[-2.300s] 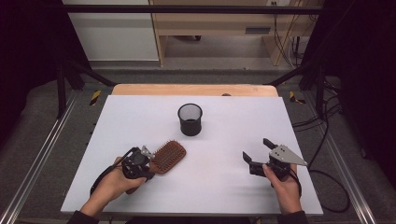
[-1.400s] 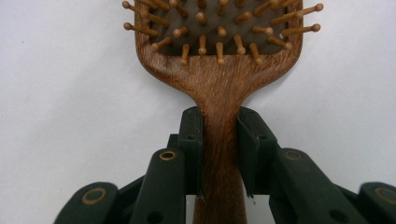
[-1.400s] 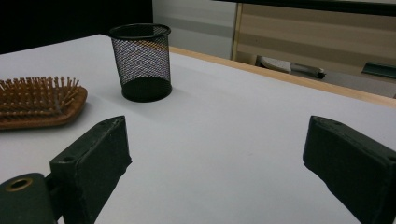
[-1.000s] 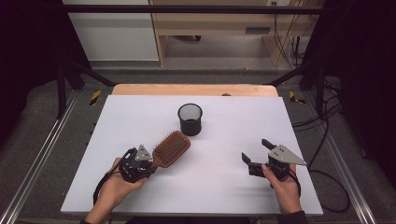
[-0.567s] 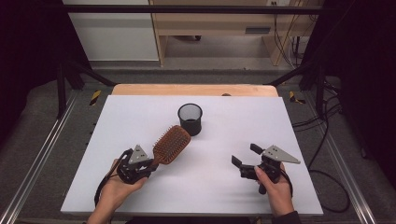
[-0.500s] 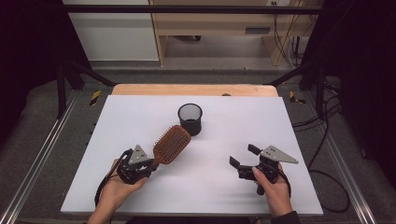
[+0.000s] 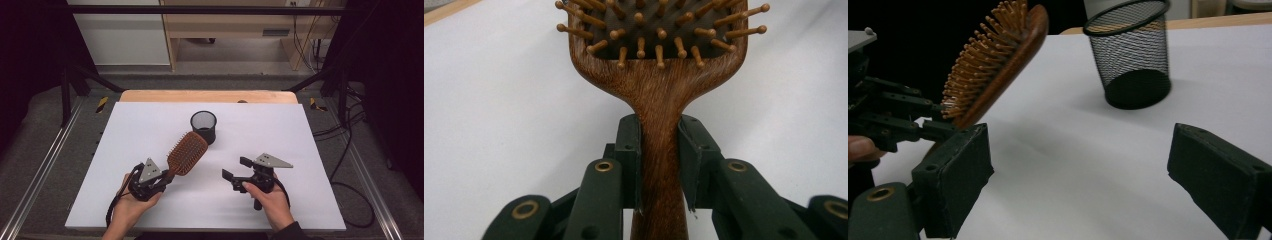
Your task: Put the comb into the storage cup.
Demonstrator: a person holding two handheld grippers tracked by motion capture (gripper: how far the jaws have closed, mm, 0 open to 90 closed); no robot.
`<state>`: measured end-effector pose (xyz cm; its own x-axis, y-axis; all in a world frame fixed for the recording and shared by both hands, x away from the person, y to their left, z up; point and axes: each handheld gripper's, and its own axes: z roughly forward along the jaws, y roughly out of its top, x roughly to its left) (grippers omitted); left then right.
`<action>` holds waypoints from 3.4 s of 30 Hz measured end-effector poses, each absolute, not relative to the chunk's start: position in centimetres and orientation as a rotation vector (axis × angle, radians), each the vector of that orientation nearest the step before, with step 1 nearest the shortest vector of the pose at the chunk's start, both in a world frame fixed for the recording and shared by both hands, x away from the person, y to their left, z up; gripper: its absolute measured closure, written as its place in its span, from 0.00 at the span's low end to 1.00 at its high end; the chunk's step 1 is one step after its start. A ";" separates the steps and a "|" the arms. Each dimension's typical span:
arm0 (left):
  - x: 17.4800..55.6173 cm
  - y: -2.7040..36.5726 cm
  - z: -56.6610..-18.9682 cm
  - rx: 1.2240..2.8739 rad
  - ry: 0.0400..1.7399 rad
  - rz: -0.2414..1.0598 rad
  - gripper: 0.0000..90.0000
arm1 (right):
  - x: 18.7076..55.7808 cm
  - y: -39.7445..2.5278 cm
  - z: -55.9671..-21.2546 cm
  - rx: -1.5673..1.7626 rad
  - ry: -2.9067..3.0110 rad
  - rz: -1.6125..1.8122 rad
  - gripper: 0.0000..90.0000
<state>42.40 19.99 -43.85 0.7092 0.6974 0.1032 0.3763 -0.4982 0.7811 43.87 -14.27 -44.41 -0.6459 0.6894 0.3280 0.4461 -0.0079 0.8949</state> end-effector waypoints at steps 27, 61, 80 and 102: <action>41.9 19.9 -43.6 2.066 0.835 0.589 0.81 | 45.7 -7.4 -42.1 1.169 2.137 1.798 0.10; 41.0 18.6 -43.2 2.027 0.773 0.618 0.81 | 46.7 -5.2 -41.1 1.147 2.139 1.874 0.11; 40.6 18.1 -43.0 2.021 0.725 0.624 0.81 | 47.3 -5.5 -39.8 1.156 2.101 1.912 0.16; 40.5 17.7 -43.2 2.009 0.711 0.596 0.81 | 47.2 -5.5 -39.4 1.136 2.089 1.916 0.22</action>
<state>40.51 17.75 -43.25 0.7191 0.6820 0.1333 0.2507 -0.4336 0.8655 47.25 -5.46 -39.45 -0.7200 0.5628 0.4061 0.4531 -0.0619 0.8893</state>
